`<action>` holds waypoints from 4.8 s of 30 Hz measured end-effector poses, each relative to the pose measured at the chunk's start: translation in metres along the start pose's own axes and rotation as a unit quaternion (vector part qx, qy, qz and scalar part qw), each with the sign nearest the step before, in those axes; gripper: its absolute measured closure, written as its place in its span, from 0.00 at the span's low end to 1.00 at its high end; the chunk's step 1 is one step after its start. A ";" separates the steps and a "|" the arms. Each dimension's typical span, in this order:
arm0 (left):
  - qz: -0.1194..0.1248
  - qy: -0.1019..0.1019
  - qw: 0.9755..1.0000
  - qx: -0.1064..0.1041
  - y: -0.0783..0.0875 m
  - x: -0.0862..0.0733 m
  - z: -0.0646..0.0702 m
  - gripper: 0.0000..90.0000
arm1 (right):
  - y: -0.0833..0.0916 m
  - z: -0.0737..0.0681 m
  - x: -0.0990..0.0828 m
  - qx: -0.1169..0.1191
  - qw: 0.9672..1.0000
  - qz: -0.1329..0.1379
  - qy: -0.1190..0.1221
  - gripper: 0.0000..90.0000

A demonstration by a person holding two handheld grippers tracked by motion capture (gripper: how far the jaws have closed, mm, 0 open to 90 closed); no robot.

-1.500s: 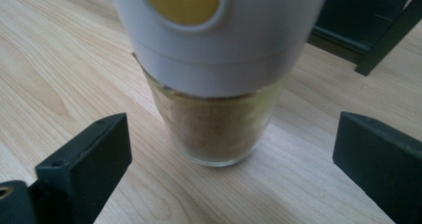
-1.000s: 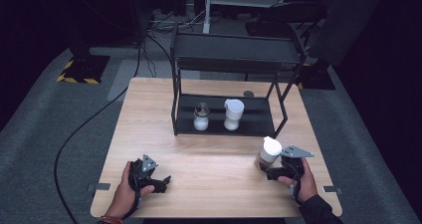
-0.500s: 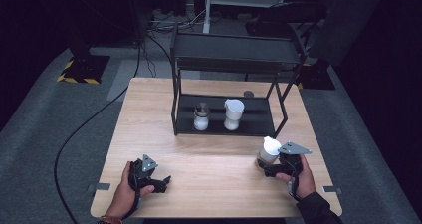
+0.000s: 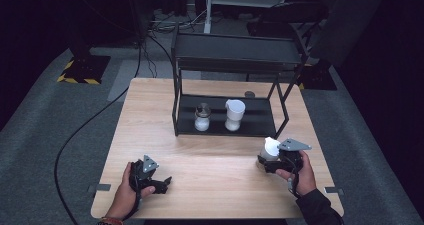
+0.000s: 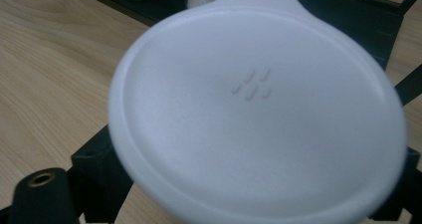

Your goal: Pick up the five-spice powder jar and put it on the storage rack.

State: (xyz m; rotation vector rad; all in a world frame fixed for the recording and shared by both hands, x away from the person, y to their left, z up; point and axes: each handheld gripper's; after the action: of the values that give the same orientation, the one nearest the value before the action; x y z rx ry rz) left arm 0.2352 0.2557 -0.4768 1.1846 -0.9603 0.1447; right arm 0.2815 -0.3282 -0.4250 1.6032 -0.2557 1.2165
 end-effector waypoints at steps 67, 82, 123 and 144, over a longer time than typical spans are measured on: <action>0.000 0.000 1.000 0.000 0.000 0.000 0.000 0.01 | -0.025 -0.001 0.090 -0.017 0.999 -0.028 0.013 0.34; 0.000 0.000 1.000 0.000 0.000 0.000 0.000 0.01 | -0.041 0.005 0.110 -0.037 0.999 -0.033 0.004 0.34; 0.000 0.000 1.000 0.000 0.000 0.000 0.000 0.01 | -0.090 0.017 0.123 -0.077 0.996 -0.036 -0.026 0.34; 0.000 -0.001 1.000 0.000 0.000 0.000 0.000 0.01 | -0.105 0.021 0.115 -0.080 0.995 -0.042 -0.038 0.34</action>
State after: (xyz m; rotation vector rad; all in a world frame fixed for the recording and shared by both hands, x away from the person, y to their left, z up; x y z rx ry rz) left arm 0.2354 0.2559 -0.4769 1.1839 -0.9630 0.1433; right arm 0.4179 -0.2564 -0.3947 1.5077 -0.3227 1.0471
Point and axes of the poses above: each handheld gripper's, and its own axes: y roughly backward along the jaws, x roughly out of its top, z roughly to its right, and after that the axes turned 3 degrees about -x, right-handed
